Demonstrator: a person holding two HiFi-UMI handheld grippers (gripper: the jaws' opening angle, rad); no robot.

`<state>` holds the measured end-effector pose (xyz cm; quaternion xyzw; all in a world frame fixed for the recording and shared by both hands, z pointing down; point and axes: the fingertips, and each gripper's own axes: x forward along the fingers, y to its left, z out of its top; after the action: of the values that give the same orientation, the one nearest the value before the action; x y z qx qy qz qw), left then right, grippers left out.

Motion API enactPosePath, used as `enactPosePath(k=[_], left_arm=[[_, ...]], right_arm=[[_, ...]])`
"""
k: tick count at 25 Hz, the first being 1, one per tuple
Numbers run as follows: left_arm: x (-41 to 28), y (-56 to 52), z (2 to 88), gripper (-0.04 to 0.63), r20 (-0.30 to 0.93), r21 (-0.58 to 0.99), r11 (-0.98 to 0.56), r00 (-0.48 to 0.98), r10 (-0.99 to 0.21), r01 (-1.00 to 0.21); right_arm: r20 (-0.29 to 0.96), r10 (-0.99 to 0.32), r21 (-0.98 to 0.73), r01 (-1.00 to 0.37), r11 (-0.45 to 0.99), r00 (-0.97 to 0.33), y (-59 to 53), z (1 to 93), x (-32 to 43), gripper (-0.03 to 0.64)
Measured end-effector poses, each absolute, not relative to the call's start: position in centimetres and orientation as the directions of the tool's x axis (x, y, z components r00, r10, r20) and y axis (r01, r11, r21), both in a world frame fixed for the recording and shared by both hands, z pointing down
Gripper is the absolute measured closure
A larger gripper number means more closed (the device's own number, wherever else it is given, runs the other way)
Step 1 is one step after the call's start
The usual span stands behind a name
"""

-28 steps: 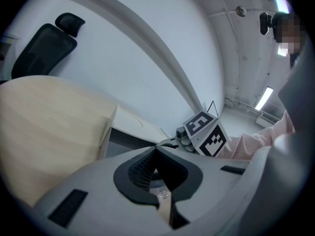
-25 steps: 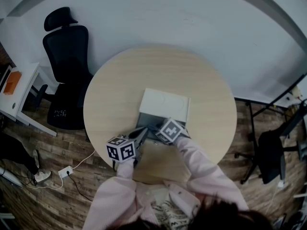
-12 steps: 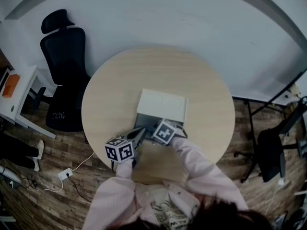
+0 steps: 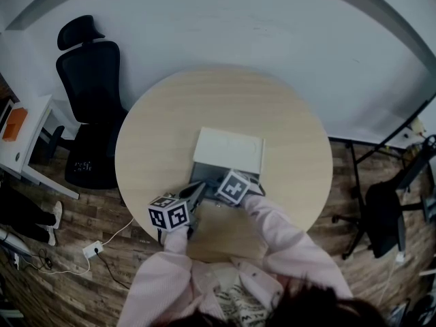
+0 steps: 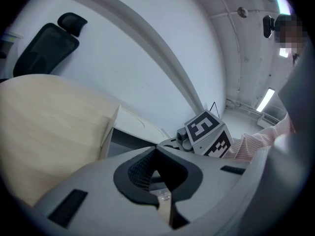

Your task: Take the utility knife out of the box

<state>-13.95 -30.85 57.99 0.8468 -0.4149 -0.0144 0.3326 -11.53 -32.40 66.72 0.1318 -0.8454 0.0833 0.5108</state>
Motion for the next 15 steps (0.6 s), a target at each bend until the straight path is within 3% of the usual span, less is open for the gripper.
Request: enactPosePath(k=[15], left_arm=[[-14.1, -30.6, 57.7, 0.595, 0.239, 0.578, -0.444, 0.661, -0.711, -0.685]], right_arm=[[0.850, -0.162, -0.026, -0.348, 0.937, -0.501, -32.6, 65.6, -11.7, 0.479]])
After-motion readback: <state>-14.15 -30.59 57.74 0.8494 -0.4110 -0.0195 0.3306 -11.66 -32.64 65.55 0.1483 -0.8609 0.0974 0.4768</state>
